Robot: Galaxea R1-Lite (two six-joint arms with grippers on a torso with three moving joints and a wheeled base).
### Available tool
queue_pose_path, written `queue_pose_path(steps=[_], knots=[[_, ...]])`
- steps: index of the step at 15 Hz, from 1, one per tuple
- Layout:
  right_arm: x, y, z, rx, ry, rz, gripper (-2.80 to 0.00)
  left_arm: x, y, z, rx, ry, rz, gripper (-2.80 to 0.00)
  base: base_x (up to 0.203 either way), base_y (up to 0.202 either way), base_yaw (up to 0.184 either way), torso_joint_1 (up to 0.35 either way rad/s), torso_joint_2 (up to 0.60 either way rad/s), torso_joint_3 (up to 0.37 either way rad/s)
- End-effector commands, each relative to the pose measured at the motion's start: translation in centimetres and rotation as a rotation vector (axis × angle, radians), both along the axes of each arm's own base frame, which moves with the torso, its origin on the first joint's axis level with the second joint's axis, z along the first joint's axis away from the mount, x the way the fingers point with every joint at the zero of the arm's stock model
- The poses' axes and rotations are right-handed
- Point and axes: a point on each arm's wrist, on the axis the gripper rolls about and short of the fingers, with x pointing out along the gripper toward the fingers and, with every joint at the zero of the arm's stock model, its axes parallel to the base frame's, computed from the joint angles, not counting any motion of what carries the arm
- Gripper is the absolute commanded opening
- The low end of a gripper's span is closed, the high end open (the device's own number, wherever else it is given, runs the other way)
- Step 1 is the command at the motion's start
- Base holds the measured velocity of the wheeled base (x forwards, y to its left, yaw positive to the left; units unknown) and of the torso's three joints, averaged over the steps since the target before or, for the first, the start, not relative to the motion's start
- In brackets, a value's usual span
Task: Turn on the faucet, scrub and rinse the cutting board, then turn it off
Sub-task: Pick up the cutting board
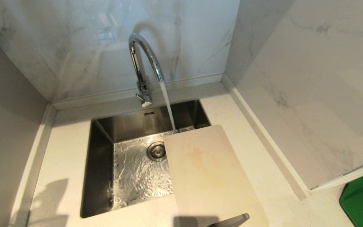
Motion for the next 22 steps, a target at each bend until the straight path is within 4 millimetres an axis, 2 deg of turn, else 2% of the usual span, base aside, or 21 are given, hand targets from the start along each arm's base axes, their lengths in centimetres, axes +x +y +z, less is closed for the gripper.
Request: queue_pose_path(steps=[1, 3, 13, 17, 20, 22], knots=[[0.0, 0.0, 0.0, 0.000, -0.001, 0.000, -2.80, -4.2, -0.1, -0.9, 0.002, -0.093, 0.003, -2.80, 0.000, 0.000, 0.000, 0.000, 0.00, 0.000], [0.0, 0.0, 0.0, 0.000, 0.001, 0.000, -2.80, -6.2, -0.1, -2.2, 0.006, -0.105, 0.002, -2.80, 0.000, 0.000, 0.000, 0.000, 0.00, 0.000], [0.0, 0.0, 0.0, 0.000, -0.001, 0.000, -2.80, -11.4, -0.2, -9.8, 0.048, -0.212, -0.007, -2.80, 0.000, 0.000, 0.000, 0.000, 0.00, 0.000], [0.0, 0.0, 0.0, 0.000, 0.000, 0.000, -2.80, -11.7, -0.1, -13.2, 0.051, -0.227, -0.010, -2.80, 0.000, 0.000, 0.000, 0.000, 0.00, 0.000], [0.0, 0.0, 0.0, 0.000, -0.001, 0.000, -2.80, -10.6, -0.1, -14.7, 0.055, -0.275, -0.013, -2.80, 0.000, 0.000, 0.000, 0.000, 0.00, 0.000], [0.0, 0.0, 0.0, 0.000, 0.000, 0.000, -2.80, -9.2, -0.1, -16.0, 0.058, -0.297, -0.013, -2.80, 0.000, 0.000, 0.000, 0.000, 0.00, 0.000]])
